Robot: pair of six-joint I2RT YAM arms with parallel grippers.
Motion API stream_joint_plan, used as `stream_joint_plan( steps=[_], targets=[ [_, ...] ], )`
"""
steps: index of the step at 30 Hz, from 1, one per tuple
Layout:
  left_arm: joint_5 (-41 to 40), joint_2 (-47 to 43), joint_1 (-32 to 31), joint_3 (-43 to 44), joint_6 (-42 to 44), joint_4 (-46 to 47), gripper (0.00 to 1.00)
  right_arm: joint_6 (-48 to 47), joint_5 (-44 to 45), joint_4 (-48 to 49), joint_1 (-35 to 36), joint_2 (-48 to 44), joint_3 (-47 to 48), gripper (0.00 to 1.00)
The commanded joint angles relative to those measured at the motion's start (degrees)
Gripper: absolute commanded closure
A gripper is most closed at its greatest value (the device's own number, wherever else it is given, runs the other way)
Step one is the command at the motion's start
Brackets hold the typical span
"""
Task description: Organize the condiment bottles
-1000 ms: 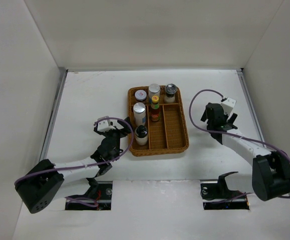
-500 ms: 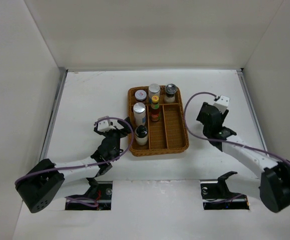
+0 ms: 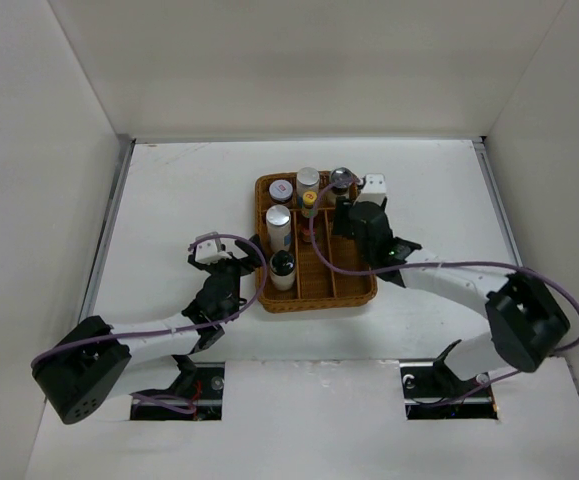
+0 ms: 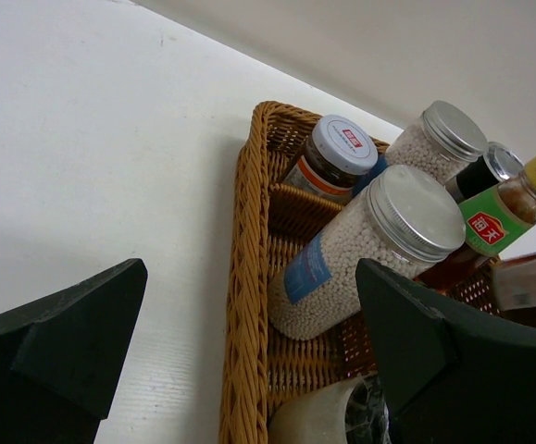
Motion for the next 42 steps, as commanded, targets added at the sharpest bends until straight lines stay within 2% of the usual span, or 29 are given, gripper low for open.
stream_joint_plan(
  steps=[1,8,13,16,18,21,24,29,35,38,42],
  targets=[
    [0.31,-0.18,0.17,0.68,-0.70,2.15,0.00,-0.97,-2.71,10.37,0.00,3.32,4.37,0.55],
    [-0.04,0.09,0.34,0.77,-0.97,2.15,0.00,-1.23,0.36,14.33,0.00,12.29,4.03,0.48],
    [-0.13,0.26,0.87,0.94,-1.14,2.15,0.00,-0.53,1.94,14.77,0.00,12.66,3.06,0.20],
    [-0.22,-0.26,0.87,0.94,-1.14,2.15,0.00,-0.88,3.00,14.77,0.00,8.10,1.57,0.06],
    [-0.31,-0.96,1.31,0.94,-1.14,2.15,0.00,-1.23,3.27,14.69,0.00,3.27,-0.01,0.00],
    [0.22,-1.76,1.83,0.68,-1.14,1.80,0.00,-0.71,3.53,13.90,-0.70,-5.77,-3.43,0.00],
    [1.18,-2.46,3.76,0.68,-1.14,-0.66,0.00,1.04,4.49,13.55,-4.64,-14.04,-7.92,0.00],
    [1.89,-8.34,9.29,0.59,-4.03,-10.49,0.00,12.89,4.07,11.09,-15.36,-22.76,-16.88,0.00],
    [5.92,-4.93,19.14,2.95,-15.11,-24.99,0.00,23.10,-4.63,10.12,-25.48,-20.75,-22.08,0.00],
    [10.41,-4.04,22.31,6.12,-18.01,-33.08,0.00,24.16,-5.26,9.85,-25.93,-18.03,-21.82,0.00],
    [11.12,-3.96,23.37,10.33,-17.40,-40.54,0.00,25.04,-5.17,10.82,-23.82,-16.35,-21.73,0.00]
  ],
)
